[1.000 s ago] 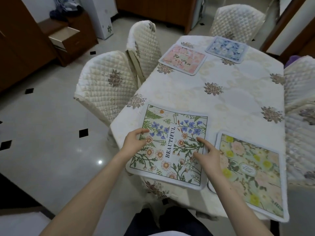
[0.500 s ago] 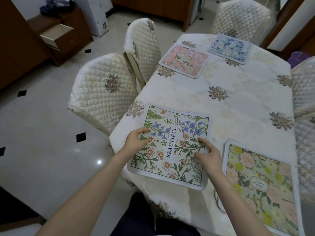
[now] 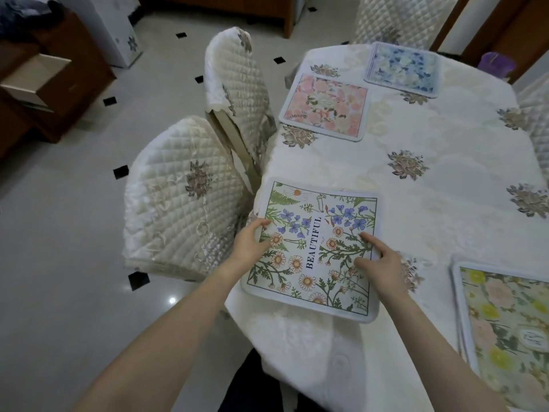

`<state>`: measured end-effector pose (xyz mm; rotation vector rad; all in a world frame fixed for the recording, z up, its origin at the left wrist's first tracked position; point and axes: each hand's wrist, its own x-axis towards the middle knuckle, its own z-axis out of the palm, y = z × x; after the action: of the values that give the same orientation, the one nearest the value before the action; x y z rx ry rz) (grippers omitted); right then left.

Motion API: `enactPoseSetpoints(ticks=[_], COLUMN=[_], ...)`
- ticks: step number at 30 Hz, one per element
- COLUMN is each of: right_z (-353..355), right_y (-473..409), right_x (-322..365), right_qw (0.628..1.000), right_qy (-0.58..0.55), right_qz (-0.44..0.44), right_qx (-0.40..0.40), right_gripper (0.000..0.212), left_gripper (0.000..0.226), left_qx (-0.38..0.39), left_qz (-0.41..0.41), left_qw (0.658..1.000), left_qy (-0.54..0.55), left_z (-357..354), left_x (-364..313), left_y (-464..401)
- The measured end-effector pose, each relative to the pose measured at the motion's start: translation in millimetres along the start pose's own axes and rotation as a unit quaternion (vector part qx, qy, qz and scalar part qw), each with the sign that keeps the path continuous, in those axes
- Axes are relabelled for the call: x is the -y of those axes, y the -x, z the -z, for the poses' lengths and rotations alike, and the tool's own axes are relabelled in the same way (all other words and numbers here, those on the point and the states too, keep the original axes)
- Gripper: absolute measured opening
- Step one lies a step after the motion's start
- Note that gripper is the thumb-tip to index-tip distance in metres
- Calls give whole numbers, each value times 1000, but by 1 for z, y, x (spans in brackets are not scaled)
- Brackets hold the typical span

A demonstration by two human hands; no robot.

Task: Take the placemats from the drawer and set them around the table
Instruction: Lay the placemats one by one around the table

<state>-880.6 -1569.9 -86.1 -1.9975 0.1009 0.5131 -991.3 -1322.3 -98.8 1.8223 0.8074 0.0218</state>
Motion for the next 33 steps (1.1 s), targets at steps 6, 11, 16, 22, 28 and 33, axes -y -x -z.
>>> enactPoseSetpoints(ticks=[6, 11, 16, 22, 28, 33], right_z=[-30, -41, -47, -62, -66, -126], right_y=[-34, -41, -44, -51, -54, -97], right_x=[-3, -11, -49, -94, -75, -13], right_qw=[1000, 998, 954, 880, 876, 878], right_qy=[9, 57, 288, 436, 438, 394], right_qz=[-18, 0, 86, 189, 198, 271], right_qx=[3, -8, -11, -20, -41, -12], right_gripper=[65, 64, 60, 62, 65, 61], left_gripper=[50, 48, 48, 65, 61, 58], left_qx=[13, -20, -68, -51, -34, -14], left_qz=[0, -11, -88, -131, -208, -274], left_qw=[1000, 999, 943, 897, 875, 859], left_qy=[-21, -42, -314, -418, -436, -431], left_z=[1, -8, -29, -45, -45, -75], left_x=[23, 39, 68, 100, 82, 20], left_y=[-43, -47, -43, -38, -48, -113])
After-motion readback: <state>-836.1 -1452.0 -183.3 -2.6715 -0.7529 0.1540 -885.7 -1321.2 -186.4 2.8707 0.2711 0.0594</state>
